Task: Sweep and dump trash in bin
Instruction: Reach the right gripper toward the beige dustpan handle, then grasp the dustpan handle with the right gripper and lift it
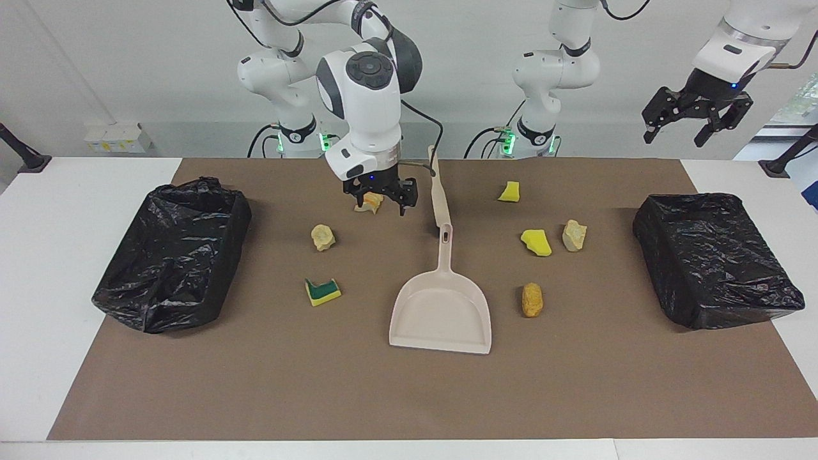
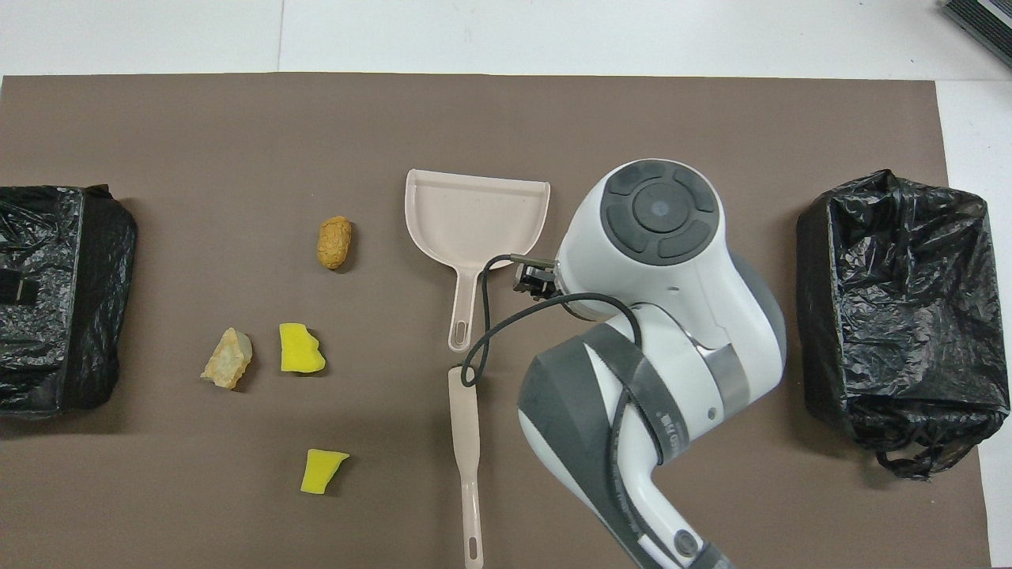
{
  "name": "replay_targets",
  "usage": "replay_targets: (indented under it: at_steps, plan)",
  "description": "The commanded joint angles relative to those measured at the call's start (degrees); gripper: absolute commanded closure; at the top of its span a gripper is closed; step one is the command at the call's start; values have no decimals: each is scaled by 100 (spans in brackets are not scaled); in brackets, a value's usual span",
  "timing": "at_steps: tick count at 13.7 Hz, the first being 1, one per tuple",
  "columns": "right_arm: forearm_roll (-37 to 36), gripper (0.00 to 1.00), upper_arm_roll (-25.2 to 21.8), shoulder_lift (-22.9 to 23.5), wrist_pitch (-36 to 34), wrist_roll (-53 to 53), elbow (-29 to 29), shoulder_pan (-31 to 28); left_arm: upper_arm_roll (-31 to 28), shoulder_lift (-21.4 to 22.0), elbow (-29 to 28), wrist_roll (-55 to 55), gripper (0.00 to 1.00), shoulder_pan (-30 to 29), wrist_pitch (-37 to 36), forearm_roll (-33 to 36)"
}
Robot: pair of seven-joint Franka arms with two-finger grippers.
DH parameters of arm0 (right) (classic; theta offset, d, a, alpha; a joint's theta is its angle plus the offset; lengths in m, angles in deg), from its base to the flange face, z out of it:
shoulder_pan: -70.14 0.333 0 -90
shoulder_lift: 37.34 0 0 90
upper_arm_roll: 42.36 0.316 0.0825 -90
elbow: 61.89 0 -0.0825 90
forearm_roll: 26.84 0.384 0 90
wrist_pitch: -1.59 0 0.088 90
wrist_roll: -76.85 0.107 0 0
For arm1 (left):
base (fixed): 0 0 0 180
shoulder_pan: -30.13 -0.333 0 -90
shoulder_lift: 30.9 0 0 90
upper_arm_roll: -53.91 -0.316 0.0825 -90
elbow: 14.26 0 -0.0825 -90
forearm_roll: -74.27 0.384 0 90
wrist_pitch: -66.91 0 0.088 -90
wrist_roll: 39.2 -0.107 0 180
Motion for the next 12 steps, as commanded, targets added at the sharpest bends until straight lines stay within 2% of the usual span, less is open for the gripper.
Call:
replay_targets:
  at_steps: [1,5,8,12]
  plan:
    - [-39,0,-44,711,23,607,-657,288,-26,51,4,26,0,21,-73,-9]
    - [-179,0,-52,1582,208,943,-1265,700,-26,51,-5,26,0,21,-73,-9]
    - [-276,0,-26,1785,655,856,-1230,736,-26,51,4,26,0,21,-73,-9]
    - [-302,0,-26,2014,928,495,-1204,850,-26,60,4,26,0,21,-73,-9]
